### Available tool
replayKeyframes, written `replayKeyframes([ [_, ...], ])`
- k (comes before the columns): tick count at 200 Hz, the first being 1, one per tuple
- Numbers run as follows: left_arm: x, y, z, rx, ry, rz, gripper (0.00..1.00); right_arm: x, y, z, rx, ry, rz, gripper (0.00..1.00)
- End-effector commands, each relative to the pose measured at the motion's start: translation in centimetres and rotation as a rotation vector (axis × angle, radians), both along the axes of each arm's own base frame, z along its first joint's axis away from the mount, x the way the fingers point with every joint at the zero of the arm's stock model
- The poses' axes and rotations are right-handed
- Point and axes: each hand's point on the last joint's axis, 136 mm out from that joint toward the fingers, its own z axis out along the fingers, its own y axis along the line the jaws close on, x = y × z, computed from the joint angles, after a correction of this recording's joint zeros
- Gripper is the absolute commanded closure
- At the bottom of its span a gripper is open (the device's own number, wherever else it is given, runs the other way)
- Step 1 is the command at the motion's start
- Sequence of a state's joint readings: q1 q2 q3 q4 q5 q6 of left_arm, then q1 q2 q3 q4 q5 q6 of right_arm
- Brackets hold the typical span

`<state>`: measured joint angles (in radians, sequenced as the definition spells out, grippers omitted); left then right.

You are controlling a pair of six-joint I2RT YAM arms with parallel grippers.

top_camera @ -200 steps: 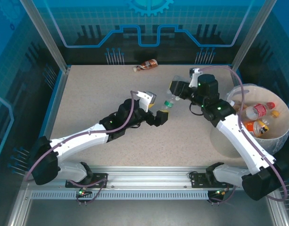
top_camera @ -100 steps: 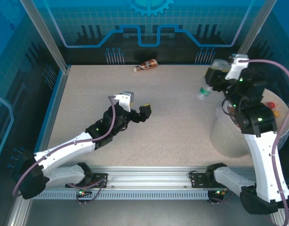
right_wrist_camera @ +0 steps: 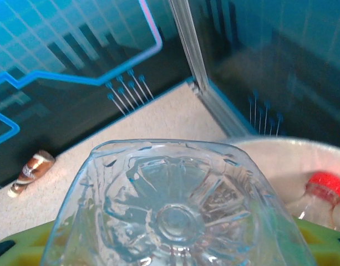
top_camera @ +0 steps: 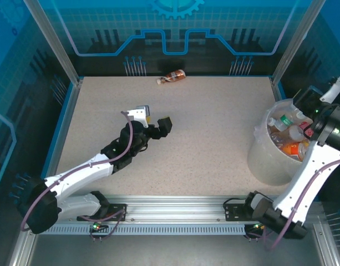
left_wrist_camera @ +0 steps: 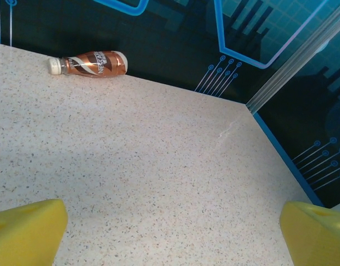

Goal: Put the plastic bottles in the bin

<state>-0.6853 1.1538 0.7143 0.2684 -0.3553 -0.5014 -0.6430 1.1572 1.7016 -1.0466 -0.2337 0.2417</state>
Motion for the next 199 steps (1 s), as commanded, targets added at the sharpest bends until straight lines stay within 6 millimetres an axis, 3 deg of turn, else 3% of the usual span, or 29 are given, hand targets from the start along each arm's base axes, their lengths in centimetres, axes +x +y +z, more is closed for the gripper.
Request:
replayKeyframes([
  [1,0.5,0.7,-0.7,-0.028,0.015,0.039,0.01,0.4,1.9,-2.4,0.143,0.053,0.1,0.56],
  [64,0.6,0.8,-1.6,-0.041,0.044,0.046,0.01,4.1,-1.6,-4.5,0.239,0.01,-0.012,0.5],
  [96,1.1,1.4,-2.2,-0.041,0.073,0.067,0.01,3.9,-2.8,-6.6,0.233,0.089,-0.062,0.25],
  [136,3.0,1.9,-3.0,-0.04,0.138,0.069,0.01,2.3,-3.1,-4.9,0.114,0.117,-0.118,0.01],
  [170,6.3,3.2,-3.3,-0.036,0.211,0.096,0.01,0.8,-0.8,-0.9,-0.045,0.066,-0.14,0.0],
  [199,10.0,3.9,-3.4,0.001,0.243,0.104,0.01,2.0,5.1,2.3,-0.167,-0.013,0.001,0.0],
])
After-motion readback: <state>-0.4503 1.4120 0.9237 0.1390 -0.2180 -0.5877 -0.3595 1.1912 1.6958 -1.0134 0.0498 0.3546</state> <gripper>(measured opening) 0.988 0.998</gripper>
